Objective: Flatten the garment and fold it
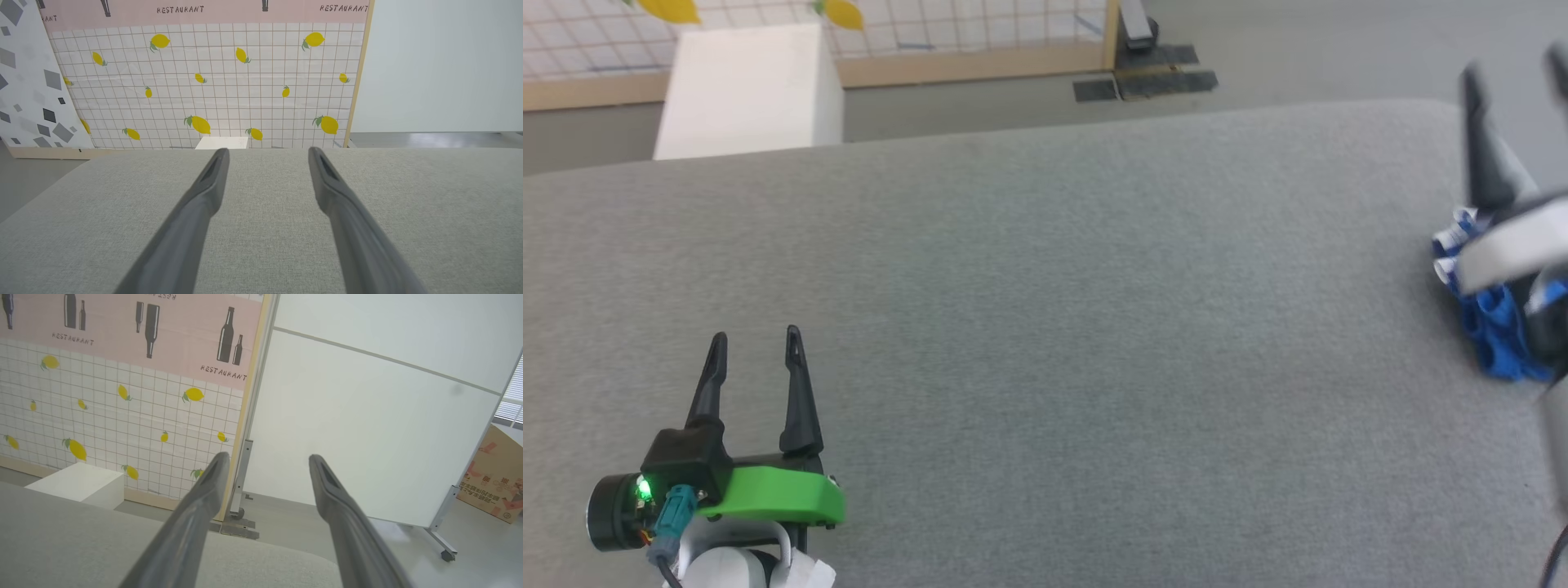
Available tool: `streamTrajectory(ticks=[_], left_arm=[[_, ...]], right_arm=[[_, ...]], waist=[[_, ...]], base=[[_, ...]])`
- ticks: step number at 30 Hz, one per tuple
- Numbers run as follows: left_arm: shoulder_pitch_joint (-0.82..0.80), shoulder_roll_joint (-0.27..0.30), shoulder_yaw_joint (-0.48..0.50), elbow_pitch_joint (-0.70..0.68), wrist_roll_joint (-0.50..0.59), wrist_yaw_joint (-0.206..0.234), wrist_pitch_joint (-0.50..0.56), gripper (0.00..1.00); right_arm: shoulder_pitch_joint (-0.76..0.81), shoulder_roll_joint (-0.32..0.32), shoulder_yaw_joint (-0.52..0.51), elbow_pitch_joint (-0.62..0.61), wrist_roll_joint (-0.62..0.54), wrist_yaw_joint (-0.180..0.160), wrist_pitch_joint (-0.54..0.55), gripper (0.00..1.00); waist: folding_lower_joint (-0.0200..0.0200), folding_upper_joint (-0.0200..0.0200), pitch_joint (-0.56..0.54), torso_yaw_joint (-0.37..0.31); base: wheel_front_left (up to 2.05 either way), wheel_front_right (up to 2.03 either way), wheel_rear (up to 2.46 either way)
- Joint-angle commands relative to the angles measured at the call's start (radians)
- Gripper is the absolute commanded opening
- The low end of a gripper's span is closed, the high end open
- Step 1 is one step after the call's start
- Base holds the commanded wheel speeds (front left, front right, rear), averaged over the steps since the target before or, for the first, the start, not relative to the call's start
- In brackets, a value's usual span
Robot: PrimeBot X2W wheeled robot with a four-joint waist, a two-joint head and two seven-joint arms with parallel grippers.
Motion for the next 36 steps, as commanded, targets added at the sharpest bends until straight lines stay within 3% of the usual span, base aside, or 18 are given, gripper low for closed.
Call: streamTrajectory(ticks=[1, 7, 13, 22, 36], left_arm=[[0.012, -0.004, 0.000, 0.002, -0.014, 0.004, -0.004, 1.00], [0.012, -0.005, 0.016, 0.020, -0.039, -0.009, -0.004, 1.00], [0.015, -0.006, 0.014, 0.028, -0.042, -0.016, -0.004, 1.00], [0.028, -0.006, -0.004, 0.053, -0.051, -0.019, -0.004, 1.00], [0.061, -0.007, -0.022, 0.061, -0.021, 0.000, -0.004, 1.00]], right_arm=[[0.067, 0.044, -0.028, -0.053, -0.020, -0.002, -0.005, 1.00], [0.264, 0.188, -0.111, -0.230, -0.073, -0.002, -0.006, 1.00], [0.411, 0.266, -0.115, -0.292, -0.109, -0.002, -0.006, 1.00], [0.552, 0.315, -0.134, -0.337, -0.132, -0.002, -0.006, 1.00], [0.641, 0.323, -0.142, -0.358, -0.106, -0.002, -0.006, 1.00]], waist=[[0.0001, 0.0000, -0.045, 0.047], [0.0001, 0.0000, -0.060, 0.077], [0.0001, 0.0000, -0.068, 0.100], [0.0001, 0.0000, -0.088, 0.120], [0.0001, 0.0000, -0.102, 0.127]], base=[[0.00, 0.00, 0.00], [0.00, 0.00, 0.00], [0.00, 0.00, 0.00], [0.00, 0.00, 0.00], [0.00, 0.00, 0.00]])
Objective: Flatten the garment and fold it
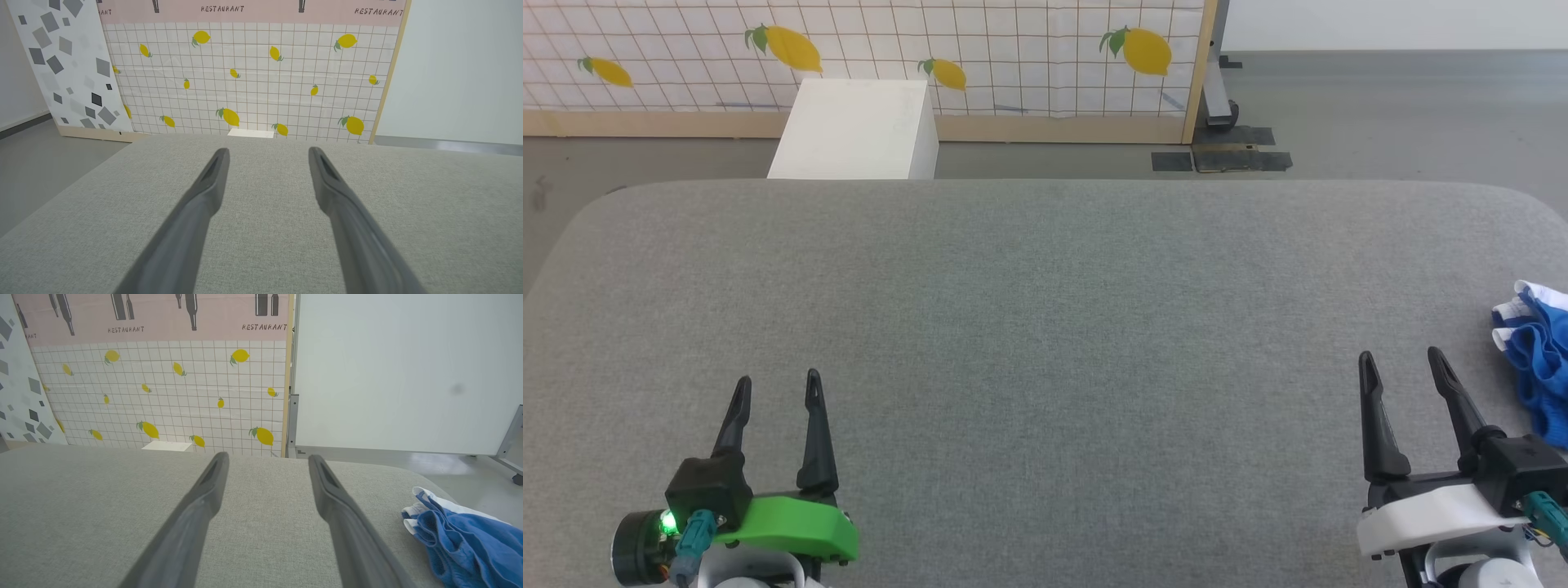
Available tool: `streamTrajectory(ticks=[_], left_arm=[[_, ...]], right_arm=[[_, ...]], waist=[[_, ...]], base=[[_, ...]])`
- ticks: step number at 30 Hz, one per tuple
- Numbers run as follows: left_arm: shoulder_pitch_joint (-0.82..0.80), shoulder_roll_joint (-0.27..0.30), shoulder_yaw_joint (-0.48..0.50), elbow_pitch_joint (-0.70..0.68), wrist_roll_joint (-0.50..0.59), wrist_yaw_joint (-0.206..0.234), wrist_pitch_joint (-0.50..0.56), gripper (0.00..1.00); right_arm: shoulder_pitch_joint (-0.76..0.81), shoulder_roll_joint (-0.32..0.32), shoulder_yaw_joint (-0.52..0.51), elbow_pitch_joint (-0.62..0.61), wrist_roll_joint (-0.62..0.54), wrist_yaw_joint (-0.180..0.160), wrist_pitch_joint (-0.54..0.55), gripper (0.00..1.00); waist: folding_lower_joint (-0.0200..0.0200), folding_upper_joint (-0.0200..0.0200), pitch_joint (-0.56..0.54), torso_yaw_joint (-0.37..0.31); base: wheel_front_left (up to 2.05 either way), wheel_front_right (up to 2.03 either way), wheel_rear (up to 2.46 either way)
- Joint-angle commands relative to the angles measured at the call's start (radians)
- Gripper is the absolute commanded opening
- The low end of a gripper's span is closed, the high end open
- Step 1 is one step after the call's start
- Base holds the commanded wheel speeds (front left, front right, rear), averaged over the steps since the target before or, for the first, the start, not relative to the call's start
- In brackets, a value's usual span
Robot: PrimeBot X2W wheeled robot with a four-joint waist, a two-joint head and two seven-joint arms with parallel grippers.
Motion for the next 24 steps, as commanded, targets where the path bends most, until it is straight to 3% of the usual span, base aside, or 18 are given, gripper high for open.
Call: streamTrajectory(ticks=[1, 15, 16, 24], left_arm=[[0.016, -0.003, -0.001, -0.003, 0.006, 0.008, -0.004, 1.00], [0.021, -0.003, 0.003, -0.001, 0.009, 0.022, -0.004, 1.00], [0.004, 0.000, 0.002, 0.000, 0.004, 0.017, 0.000, 0.00], [0.004, 0.000, -0.001, -0.003, 0.006, 0.017, 0.011, 0.00]], right_arm=[[0.016, 0.002, -0.001, -0.006, 0.003, -0.002, -0.006, 1.00], [0.024, 0.002, -0.005, -0.012, -0.009, -0.002, -0.006, 1.00], [0.013, 0.000, -0.004, -0.005, -0.004, 0.000, 0.000, 0.00], [0.013, 0.000, 0.000, -0.008, -0.005, 0.000, 0.010, 0.00]], waist=[[0.0001, 0.0000, 0.001, -0.001], [0.0001, 0.0000, 0.003, -0.004], [0.0001, 0.0000, 0.003, -0.004], [0.0001, 0.0000, 0.002, -0.004]], base=[[0.00, 0.00, 0.00], [0.00, 0.00, 0.00], [0.00, 0.00, 0.00], [0.00, 0.00, 0.00]])
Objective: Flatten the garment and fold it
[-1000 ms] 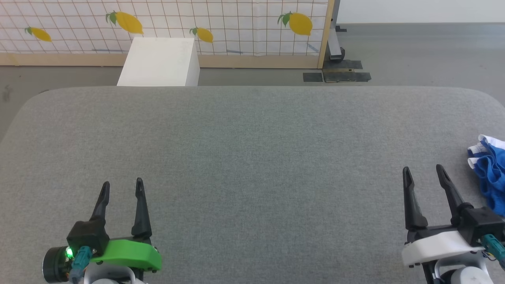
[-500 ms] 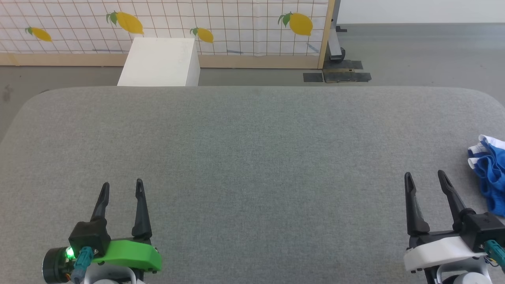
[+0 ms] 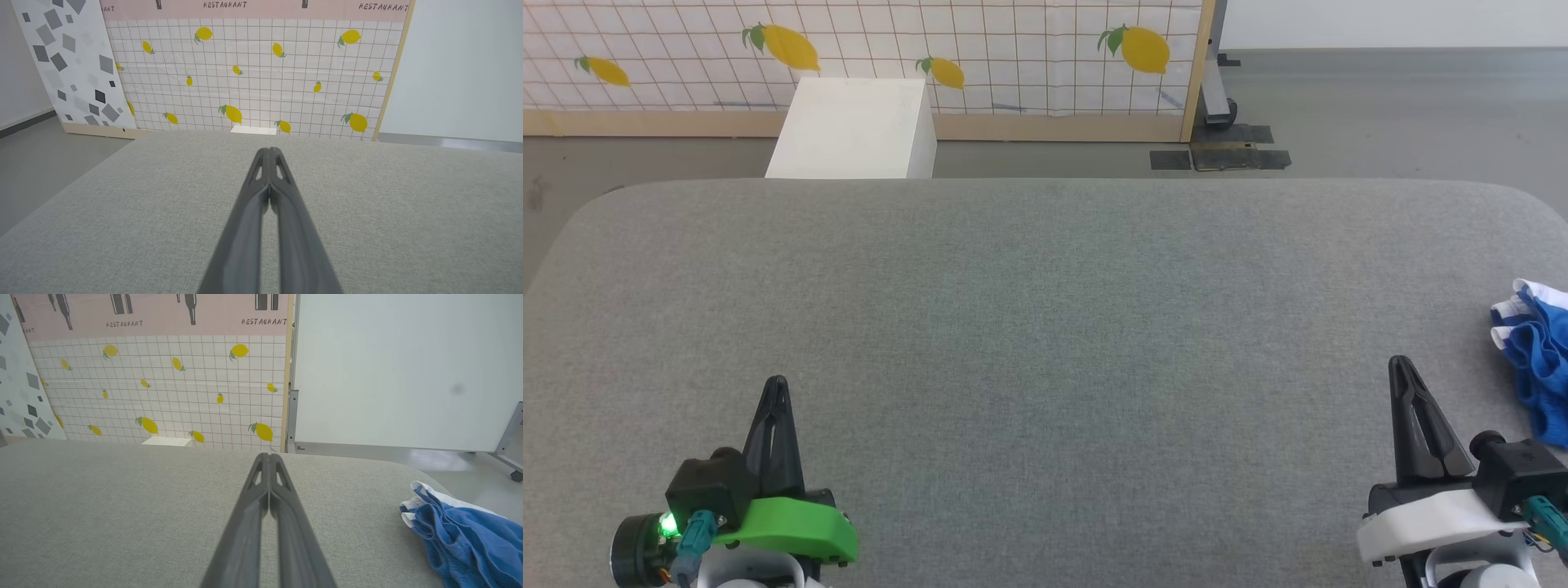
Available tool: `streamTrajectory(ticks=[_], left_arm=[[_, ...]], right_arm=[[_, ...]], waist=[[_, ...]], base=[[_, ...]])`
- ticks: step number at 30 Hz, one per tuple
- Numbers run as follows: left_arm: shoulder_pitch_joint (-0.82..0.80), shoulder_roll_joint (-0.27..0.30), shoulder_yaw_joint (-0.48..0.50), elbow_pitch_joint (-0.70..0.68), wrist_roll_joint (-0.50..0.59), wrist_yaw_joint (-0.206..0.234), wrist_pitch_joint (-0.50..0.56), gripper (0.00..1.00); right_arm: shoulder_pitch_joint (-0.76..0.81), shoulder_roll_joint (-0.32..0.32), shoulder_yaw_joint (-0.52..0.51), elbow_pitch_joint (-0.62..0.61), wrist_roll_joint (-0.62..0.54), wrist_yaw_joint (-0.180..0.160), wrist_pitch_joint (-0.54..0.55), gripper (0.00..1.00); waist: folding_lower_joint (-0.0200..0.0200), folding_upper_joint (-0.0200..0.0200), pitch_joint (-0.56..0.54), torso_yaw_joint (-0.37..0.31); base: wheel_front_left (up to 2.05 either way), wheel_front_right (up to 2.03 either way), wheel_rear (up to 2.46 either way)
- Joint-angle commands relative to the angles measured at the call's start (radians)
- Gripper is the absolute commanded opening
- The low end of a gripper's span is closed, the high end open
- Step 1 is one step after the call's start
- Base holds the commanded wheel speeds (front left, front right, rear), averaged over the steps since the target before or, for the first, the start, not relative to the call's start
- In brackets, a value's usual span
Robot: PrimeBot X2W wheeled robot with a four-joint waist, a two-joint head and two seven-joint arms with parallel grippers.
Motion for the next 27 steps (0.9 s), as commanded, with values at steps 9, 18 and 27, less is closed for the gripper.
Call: streamTrajectory(ticks=[9, 18, 27], left_arm=[[0.000, 0.000, -0.008, -0.008, 0.009, 0.002, 0.022, 0.00], [-0.001, -0.001, -0.013, -0.014, 0.015, 0.004, 0.040, 0.00], [-0.001, -0.001, -0.019, -0.019, 0.022, 0.005, 0.058, 0.00]], right_arm=[[-0.002, 0.000, 0.010, -0.009, -0.003, 0.000, 0.022, 0.00], [-0.004, 0.000, 0.018, -0.014, -0.006, 0.000, 0.040, 0.00], [-0.005, 0.001, 0.026, -0.020, -0.008, 0.000, 0.058, 0.00]], waist=[[0.0000, 0.0000, -0.002, -0.001], [0.0000, 0.0000, -0.004, -0.001], [0.0000, 0.0000, -0.006, -0.002]], base=[[0.00, 0.00, 0.00], [0.00, 0.00, 0.00], [0.00, 0.00, 0.00]])
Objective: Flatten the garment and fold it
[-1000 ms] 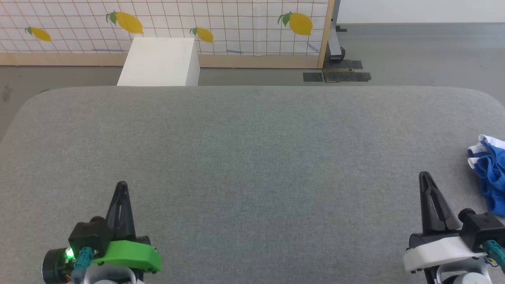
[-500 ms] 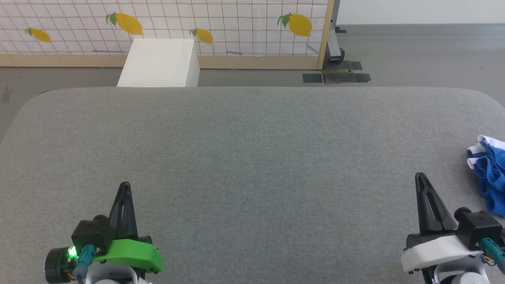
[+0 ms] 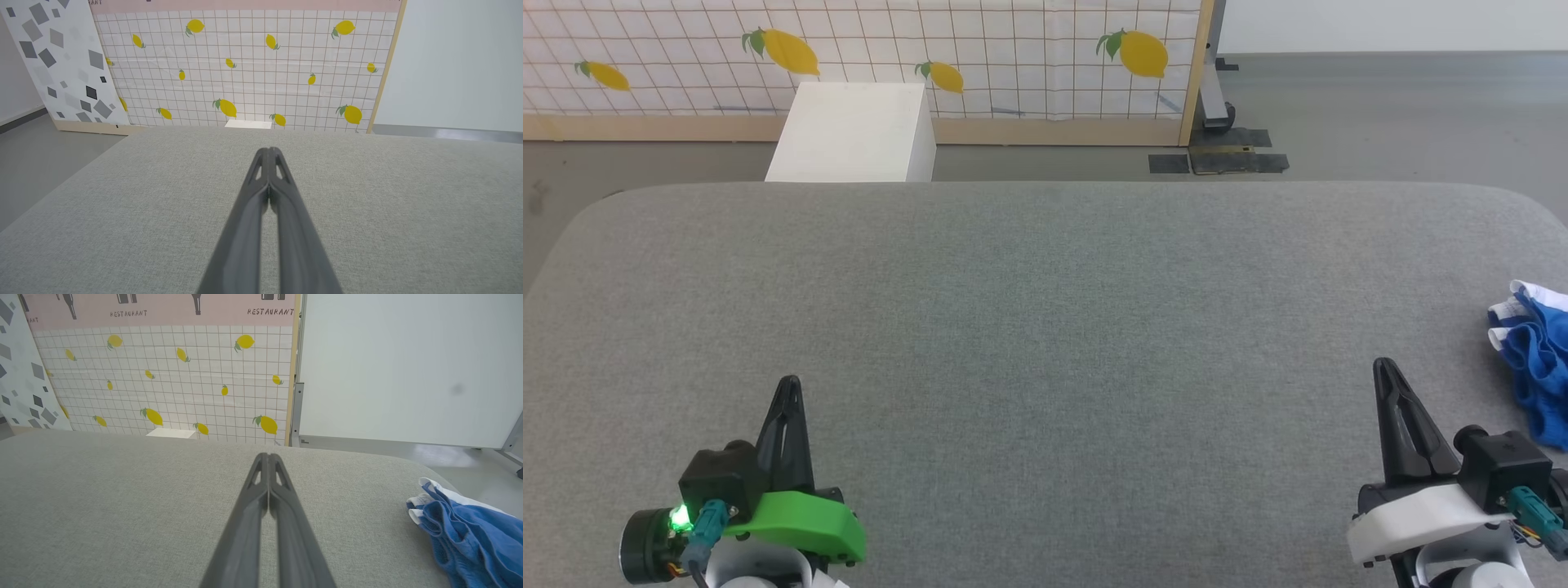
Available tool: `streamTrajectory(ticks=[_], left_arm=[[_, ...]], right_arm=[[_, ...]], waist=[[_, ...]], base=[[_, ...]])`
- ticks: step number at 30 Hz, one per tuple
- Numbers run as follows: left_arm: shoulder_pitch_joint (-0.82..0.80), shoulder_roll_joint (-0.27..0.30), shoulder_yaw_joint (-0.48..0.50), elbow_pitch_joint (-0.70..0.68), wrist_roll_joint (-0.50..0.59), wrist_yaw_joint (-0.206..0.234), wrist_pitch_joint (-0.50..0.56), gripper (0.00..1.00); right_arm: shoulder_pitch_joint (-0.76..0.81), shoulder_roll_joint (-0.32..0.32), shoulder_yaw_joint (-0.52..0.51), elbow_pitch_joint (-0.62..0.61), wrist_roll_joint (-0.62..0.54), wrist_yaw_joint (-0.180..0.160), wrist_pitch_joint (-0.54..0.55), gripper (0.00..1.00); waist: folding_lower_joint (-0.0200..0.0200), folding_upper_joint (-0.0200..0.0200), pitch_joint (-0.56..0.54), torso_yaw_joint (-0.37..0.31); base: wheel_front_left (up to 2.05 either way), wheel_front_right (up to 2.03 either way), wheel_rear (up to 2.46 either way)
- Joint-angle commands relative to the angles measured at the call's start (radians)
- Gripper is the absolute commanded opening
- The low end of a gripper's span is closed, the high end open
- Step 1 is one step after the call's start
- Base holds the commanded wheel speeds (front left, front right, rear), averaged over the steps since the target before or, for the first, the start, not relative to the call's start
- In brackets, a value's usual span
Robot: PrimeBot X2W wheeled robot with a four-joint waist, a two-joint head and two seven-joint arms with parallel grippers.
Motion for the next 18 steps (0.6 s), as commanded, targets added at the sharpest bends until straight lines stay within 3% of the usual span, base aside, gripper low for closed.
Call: streamTrajectory(ticks=[1, 18], left_arm=[[-0.001, -0.001, -0.001, -0.004, 0.015, 0.006, 0.004, 0.00], [-0.001, -0.001, -0.012, -0.014, 0.026, 0.009, 0.039, 0.00]], right_arm=[[-0.005, 0.001, 0.004, -0.009, -0.004, 0.000, 0.007, 0.00], [-0.008, 0.001, 0.019, -0.019, -0.008, -0.001, 0.041, 0.00]], waist=[[0.0000, 0.0000, 0.000, 0.000], [0.0000, 0.0000, -0.004, -0.001]], base=[[0.00, 0.00, 0.00], [0.00, 0.00, 0.00]])
